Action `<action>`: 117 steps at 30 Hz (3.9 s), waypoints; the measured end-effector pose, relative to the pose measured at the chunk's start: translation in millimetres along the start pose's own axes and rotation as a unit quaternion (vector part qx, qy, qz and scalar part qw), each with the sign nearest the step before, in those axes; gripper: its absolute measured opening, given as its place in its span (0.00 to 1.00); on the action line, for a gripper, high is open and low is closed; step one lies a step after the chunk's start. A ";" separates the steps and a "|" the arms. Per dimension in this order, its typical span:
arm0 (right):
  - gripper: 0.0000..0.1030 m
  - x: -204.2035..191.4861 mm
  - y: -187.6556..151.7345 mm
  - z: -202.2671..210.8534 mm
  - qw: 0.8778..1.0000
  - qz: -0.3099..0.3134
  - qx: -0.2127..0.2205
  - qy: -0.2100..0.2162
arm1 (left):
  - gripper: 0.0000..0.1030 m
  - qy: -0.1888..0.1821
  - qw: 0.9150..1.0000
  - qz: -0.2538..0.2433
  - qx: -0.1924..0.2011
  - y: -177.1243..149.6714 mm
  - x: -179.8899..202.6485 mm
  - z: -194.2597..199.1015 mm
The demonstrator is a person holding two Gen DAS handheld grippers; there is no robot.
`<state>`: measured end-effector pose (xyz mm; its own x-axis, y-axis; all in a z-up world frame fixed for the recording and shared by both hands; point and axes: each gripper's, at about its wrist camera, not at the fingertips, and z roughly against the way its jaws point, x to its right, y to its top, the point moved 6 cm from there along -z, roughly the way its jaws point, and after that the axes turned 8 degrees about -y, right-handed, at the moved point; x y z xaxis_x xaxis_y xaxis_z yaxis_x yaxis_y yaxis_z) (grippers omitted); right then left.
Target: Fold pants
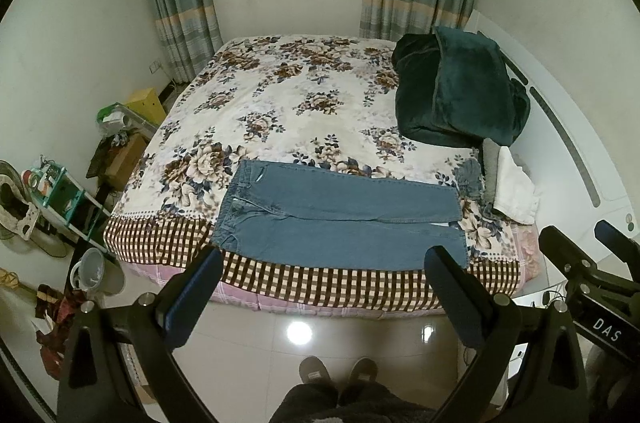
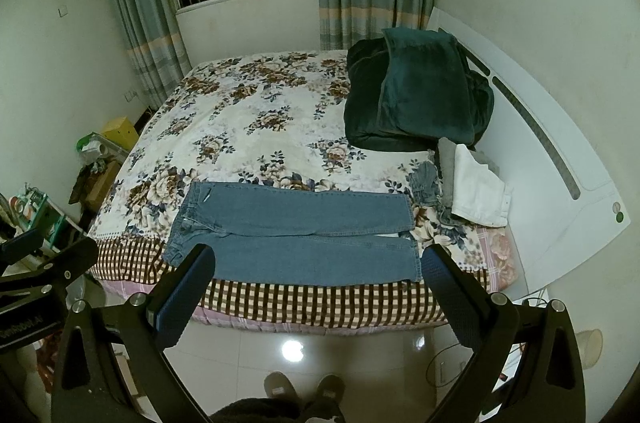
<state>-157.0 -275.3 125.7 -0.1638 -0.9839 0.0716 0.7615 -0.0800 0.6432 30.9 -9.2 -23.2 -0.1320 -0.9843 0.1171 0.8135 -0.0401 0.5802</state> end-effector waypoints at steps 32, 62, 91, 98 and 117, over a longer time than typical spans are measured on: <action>1.00 -4.8 7.0 9.7 1.000 0.001 0.004 -0.001 | 1.00 -0.002 1.000 0.000 0.003 7.5 0.5 2.5; 1.00 -13.7 46.0 38.1 1.000 0.012 -0.013 0.021 | 1.00 0.010 1.000 0.015 -0.001 17.7 9.4 -7.6; 1.00 39.4 111.2 -543.2 0.956 -0.177 -0.222 -0.080 | 1.00 0.127 0.979 0.055 -0.151 133.9 -82.0 -468.0; 1.00 50.0 64.1 -770.4 0.900 -0.271 -0.329 -0.091 | 1.00 0.132 0.948 0.123 -0.263 123.0 -137.6 -659.3; 0.30 59.7 -52.8 -966.9 0.822 -0.407 -0.381 -0.120 | 0.03 0.129 0.908 0.292 -0.271 54.0 -223.9 -758.7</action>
<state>399.3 -484.3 -641.1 -0.8619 -0.5034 0.0606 0.4961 -0.8619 -0.1048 534.1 78.6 -629.6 0.4912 -0.8699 0.0442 0.8710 0.4913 -0.0099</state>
